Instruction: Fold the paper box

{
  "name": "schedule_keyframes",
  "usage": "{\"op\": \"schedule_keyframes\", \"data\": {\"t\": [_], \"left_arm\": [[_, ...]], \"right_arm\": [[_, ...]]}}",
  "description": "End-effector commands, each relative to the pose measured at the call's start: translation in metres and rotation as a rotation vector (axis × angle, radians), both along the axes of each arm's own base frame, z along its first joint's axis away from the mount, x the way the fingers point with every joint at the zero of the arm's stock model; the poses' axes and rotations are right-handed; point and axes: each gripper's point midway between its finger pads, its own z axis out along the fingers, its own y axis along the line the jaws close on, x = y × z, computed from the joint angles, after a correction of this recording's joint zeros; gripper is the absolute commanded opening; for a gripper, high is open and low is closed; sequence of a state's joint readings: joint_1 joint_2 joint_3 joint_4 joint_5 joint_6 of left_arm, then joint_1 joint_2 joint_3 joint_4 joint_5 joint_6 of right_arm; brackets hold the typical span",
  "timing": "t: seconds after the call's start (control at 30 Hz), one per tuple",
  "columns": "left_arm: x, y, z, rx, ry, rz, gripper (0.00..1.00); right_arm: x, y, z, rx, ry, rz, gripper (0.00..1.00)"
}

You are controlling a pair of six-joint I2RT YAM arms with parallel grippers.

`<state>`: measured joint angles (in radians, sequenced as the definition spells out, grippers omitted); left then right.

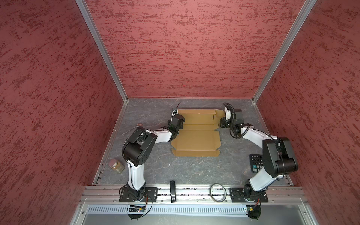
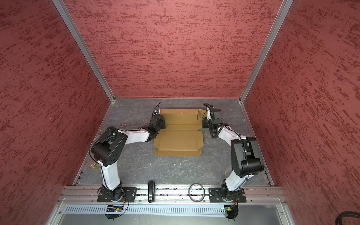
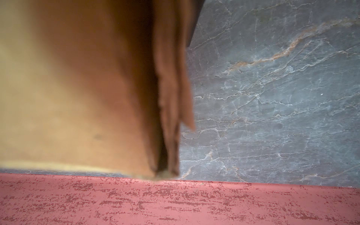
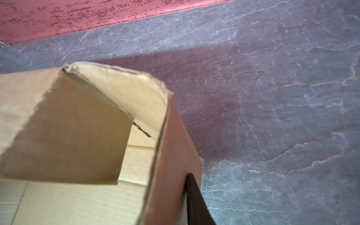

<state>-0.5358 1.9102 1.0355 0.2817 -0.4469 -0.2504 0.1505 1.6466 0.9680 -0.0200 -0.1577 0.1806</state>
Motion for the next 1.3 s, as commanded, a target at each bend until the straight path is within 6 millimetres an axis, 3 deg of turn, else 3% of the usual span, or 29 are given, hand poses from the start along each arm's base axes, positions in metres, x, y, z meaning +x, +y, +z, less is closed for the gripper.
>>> {"op": "schedule_keyframes", "data": {"t": [0.0, 0.57, 0.87, 1.07, 1.17, 1.27], "left_arm": [[-0.011, 0.005, -0.032, 0.054, 0.099, -0.007, 0.02], [-0.009, -0.001, -0.031, 0.057, 0.090, -0.013, 0.02], [-0.009, 0.002, -0.031, 0.053, 0.095, 0.001, 0.02], [-0.008, 0.007, -0.031, 0.048, 0.097, 0.021, 0.01], [-0.009, 0.007, -0.032, 0.046, 0.098, 0.021, 0.01], [-0.008, 0.008, -0.031, 0.044, 0.098, 0.023, 0.01]], "right_arm": [[0.002, 0.009, 0.032, 0.037, -0.062, 0.044, 0.15], [-0.008, 0.021, 0.045, 0.075, -0.054, 0.084, 0.13], [-0.018, 0.007, 0.030, 0.016, -0.019, 0.025, 0.35], [-0.046, -0.006, 0.051, -0.005, -0.016, -0.019, 0.48], [-0.066, -0.014, 0.059, 0.003, 0.006, -0.063, 0.47], [-0.085, -0.013, 0.055, 0.047, 0.074, -0.097, 0.29]]}}
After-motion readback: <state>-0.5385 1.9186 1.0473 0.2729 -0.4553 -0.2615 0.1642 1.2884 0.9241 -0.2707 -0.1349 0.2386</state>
